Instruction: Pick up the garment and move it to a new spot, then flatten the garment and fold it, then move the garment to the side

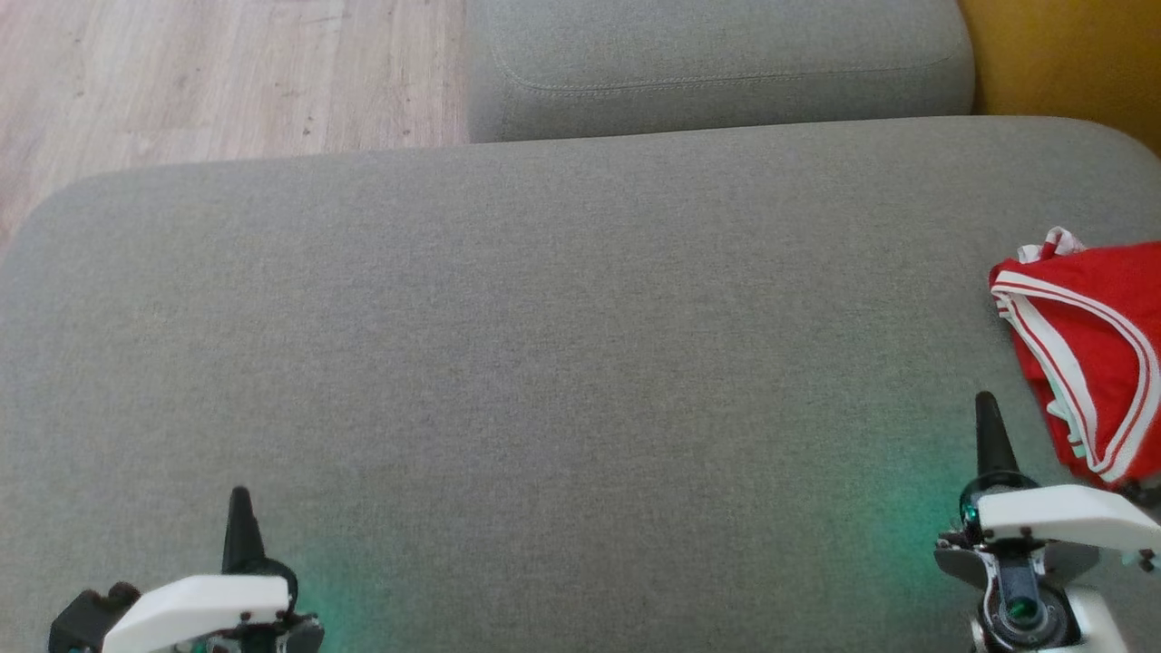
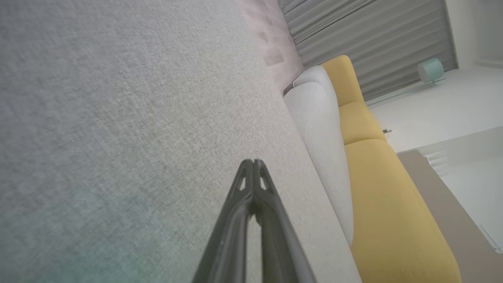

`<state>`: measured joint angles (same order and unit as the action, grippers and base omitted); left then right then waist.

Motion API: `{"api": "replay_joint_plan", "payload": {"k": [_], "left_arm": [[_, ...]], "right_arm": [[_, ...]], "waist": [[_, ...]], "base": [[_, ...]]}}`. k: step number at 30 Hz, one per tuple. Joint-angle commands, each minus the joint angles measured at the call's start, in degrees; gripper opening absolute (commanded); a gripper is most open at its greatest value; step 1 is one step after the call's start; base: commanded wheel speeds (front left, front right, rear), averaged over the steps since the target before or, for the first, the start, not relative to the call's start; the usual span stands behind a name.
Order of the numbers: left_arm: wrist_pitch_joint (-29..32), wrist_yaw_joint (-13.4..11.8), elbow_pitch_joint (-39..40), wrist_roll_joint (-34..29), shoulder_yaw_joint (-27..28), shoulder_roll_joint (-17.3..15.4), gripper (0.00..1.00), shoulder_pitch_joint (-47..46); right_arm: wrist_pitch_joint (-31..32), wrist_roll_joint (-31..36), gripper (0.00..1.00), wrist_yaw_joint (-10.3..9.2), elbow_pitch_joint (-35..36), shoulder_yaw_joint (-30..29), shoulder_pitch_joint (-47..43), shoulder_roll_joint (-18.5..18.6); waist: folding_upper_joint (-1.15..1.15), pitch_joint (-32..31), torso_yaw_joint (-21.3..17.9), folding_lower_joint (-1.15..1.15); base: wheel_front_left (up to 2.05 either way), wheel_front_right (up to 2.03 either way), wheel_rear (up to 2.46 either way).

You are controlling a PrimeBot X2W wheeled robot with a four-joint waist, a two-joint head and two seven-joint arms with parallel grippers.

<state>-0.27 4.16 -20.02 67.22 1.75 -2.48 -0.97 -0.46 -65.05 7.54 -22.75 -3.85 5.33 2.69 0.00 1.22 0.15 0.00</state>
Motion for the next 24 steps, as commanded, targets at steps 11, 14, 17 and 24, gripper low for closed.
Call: {"api": "replay_joint_plan", "payload": {"k": [11, 14, 17, 24], "left_arm": [[1.9, 1.3, 3.1, 7.0, 2.4, -0.3, 0.00, -3.3], [2.4, 1.5, 3.4, 8.8, 2.6, -0.3, 0.00, -3.5], [2.9, 1.7, 3.7, 10.7, 2.8, -0.3, 0.00, -3.7], [4.0, 2.2, 4.3, 14.9, 3.4, -0.4, 0.00, -4.2]], "right_arm": [[2.0, -7.7, 0.00, -0.04, 4.0, -0.2, 1.3, 0.2], [2.5, -9.7, 0.00, -0.04, 4.5, -0.4, 1.2, 0.2], [3.0, -11.7, 0.00, -0.04, 4.9, -0.7, 1.2, 0.2], [4.2, -16.2, 0.00, -0.05, 6.1, -1.3, 1.1, 0.2]], "waist": [[0.00, -0.3, 0.0, 0.00], [0.00, -0.3, -0.1, 0.00], [0.00, -0.4, -0.1, 0.00], [0.00, -0.6, -0.1, 0.00]], "base": [[0.00, 0.00, 0.00], [0.00, 0.00, 0.00], [0.00, 0.00, 0.00], [0.00, 0.00, 0.00]]}}
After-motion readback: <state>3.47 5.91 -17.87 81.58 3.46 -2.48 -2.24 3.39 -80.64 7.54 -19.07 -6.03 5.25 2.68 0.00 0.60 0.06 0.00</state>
